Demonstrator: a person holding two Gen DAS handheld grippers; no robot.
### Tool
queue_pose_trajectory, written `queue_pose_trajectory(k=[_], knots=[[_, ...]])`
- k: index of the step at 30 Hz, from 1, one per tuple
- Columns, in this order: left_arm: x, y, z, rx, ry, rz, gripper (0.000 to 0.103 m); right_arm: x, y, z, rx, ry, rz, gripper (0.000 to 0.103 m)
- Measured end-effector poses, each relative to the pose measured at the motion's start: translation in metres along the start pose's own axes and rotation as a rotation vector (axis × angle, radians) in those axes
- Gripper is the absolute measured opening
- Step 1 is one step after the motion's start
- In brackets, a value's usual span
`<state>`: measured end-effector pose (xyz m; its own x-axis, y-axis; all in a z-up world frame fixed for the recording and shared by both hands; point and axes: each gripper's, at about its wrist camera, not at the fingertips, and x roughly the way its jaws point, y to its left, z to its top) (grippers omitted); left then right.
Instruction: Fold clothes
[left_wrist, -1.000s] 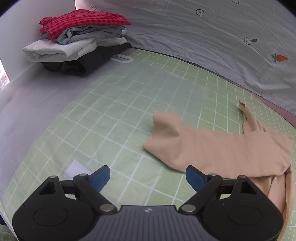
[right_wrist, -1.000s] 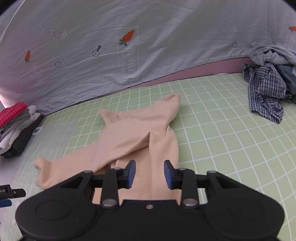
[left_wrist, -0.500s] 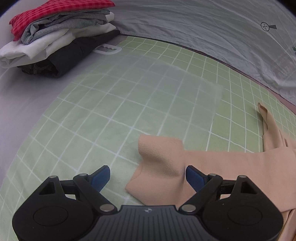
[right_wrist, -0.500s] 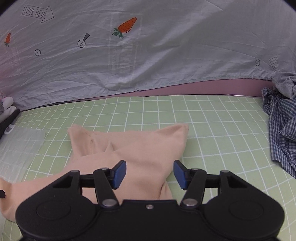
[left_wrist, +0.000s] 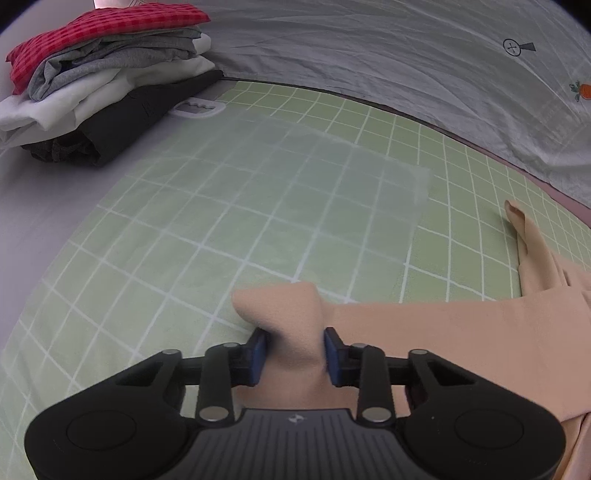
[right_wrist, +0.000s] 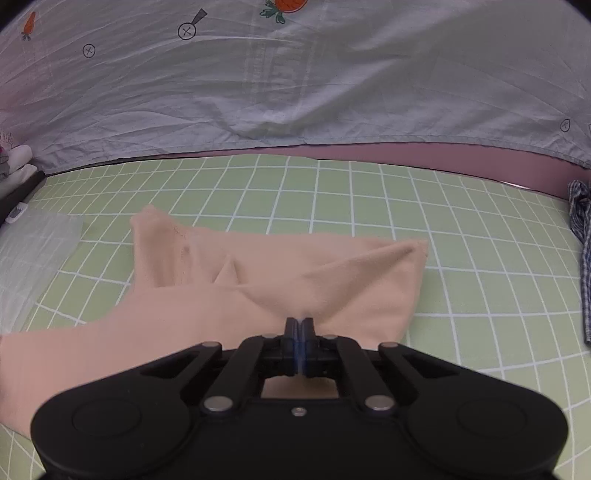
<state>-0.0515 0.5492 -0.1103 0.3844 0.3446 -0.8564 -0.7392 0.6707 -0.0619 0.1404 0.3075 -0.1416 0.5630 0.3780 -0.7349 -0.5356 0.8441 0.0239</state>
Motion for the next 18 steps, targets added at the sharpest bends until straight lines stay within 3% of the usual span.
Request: queue_pose_trajectory(k=[1, 13, 18], knots=[[-0.001, 0.000, 0.001, -0.011, -0.001, -0.021, 0.008, -0.003, 0.000, 0.000, 0.000, -0.011, -0.001, 0.001], [-0.071, 0.027, 0.024, -0.071, -0.176, -0.036, 0.006, -0.066, 0.004, 0.033, 0.066, -0.222, 0.076, 0.000], [-0.035, 0.051, 0.009, -0.145, -0.060, -0.021, 0.007, -0.034, 0.019, 0.024, 0.064, -0.143, 0.117, 0.002]])
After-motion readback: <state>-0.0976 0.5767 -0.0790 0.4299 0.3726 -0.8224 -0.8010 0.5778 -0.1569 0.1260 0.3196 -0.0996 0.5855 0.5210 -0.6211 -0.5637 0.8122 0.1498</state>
